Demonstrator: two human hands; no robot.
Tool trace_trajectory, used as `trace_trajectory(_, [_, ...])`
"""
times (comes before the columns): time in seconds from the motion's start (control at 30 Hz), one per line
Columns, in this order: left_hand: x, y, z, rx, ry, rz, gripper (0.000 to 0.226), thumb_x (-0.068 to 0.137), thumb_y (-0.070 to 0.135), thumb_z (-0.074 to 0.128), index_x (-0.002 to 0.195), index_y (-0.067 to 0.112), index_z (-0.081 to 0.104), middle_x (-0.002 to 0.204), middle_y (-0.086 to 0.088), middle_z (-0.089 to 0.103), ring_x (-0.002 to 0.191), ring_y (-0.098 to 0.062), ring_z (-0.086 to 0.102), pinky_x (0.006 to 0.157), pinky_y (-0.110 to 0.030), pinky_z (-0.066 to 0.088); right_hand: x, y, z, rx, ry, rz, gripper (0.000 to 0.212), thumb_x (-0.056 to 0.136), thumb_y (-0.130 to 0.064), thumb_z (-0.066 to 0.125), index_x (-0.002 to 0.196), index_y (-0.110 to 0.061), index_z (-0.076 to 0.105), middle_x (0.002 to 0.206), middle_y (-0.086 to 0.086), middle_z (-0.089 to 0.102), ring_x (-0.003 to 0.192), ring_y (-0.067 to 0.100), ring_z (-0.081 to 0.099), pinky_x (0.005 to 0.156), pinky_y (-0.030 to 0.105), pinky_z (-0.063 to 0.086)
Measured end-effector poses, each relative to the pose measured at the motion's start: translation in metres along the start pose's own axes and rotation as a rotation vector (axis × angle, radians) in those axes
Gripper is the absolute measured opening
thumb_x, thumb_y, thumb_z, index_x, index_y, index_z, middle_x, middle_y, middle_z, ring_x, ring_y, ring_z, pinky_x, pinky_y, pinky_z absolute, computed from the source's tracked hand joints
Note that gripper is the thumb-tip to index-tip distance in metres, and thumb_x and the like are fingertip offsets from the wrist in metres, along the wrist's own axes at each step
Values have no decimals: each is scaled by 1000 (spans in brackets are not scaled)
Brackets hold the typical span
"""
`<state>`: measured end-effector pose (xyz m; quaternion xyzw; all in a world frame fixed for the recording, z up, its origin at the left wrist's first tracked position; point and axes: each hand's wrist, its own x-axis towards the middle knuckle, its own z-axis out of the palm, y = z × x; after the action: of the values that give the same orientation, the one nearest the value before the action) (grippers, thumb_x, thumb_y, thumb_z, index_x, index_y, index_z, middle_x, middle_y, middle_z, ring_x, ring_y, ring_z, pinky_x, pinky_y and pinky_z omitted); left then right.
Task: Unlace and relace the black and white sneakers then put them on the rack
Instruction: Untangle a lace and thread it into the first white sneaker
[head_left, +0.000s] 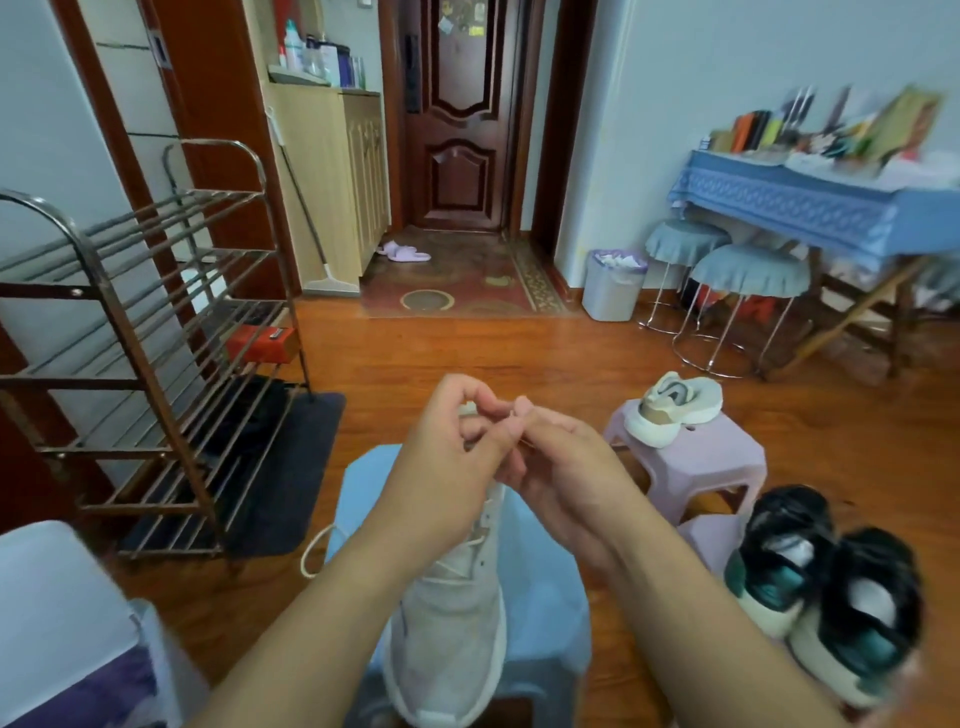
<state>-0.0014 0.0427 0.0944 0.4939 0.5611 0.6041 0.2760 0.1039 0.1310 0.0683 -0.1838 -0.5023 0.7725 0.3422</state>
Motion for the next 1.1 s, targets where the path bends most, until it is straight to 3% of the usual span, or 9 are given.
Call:
trace_trajectory(0.07, [3, -1, 5, -53, 6, -55, 22, 99, 17, 62, 108, 5, 46, 66, -15, 68, 55, -16, 53, 54, -22, 42, 1, 3, -8, 90, -45, 27, 37, 96, -30, 66, 106, 6, 71, 102, 26, 57, 104, 33, 50, 103, 42, 50])
trace_trajectory(0.17, [8, -2, 1, -128, 10, -147, 18, 101, 15, 60, 115, 11, 50, 62, -3, 66, 41, -5, 47, 43, -13, 35, 2, 10, -16, 110, -65, 37, 43, 92, -26, 70, 116, 9, 65, 101, 21, 44, 111, 34, 38, 108, 45, 41])
trace_trajectory(0.27, [8, -7, -9, -69, -44, -175, 17, 102, 20, 59, 119, 19, 57, 68, 3, 72, 44, -3, 50, 44, -16, 38, 0, 7, -9, 28, 6, 6, 19, 89, -25, 73, 95, -7, 75, 84, 11, 59, 100, 30, 48, 95, 37, 45])
trace_trajectory(0.37, [10, -27, -38, 212, 173, -134, 12, 100, 31, 61, 112, 31, 62, 91, 8, 75, 78, -7, 67, 65, -24, 48, 8, -3, -9, 210, 170, -8, 21, 100, -20, 55, 85, -11, 67, 90, 10, 71, 93, 24, 66, 93, 40, 53])
trace_trajectory(0.47, [3, -51, -64, 439, 166, -301, 28, 93, 37, 70, 117, 37, 56, 85, 8, 63, 71, -11, 61, 62, -27, 45, 20, -19, -18, 375, 302, -28, 27, 107, -20, 43, 83, -14, 55, 69, 5, 58, 59, 17, 59, 60, 32, 57])
trace_trajectory(0.57, [-7, -68, -58, 433, -46, -456, 57, 88, 44, 75, 134, 50, 42, 82, 1, 56, 62, -9, 54, 57, -22, 40, 29, -21, -19, -231, 271, -8, 23, 103, -22, 48, 82, -17, 57, 63, -2, 38, 46, 9, 32, 41, 22, 29])
trace_trajectory(0.7, [-1, -81, -55, 340, -72, -387, 71, 87, 34, 79, 144, 53, 41, 73, 2, 49, 56, -2, 49, 55, -15, 38, 41, -14, 6, -1542, -157, -47, 25, 91, -49, 65, 84, -26, 69, 72, -12, 60, 65, 6, 56, 56, 26, 42])
trace_trajectory(0.83, [2, -84, -57, 320, -118, -377, 60, 85, 32, 81, 137, 45, 53, 68, 3, 45, 48, -1, 42, 47, -13, 33, 49, -2, 29, -1938, -352, -119, 20, 92, -38, 64, 97, -21, 70, 95, 5, 65, 86, 29, 63, 66, 35, 48])
trace_trajectory(1.1, [1, -87, -59, 324, -148, -364, 48, 91, 39, 74, 130, 56, 50, 67, 4, 51, 47, -1, 46, 47, -16, 36, 49, -27, 8, -1232, -159, 140, 26, 96, -31, 65, 76, -16, 71, 60, -4, 46, 55, 14, 37, 49, 26, 30])
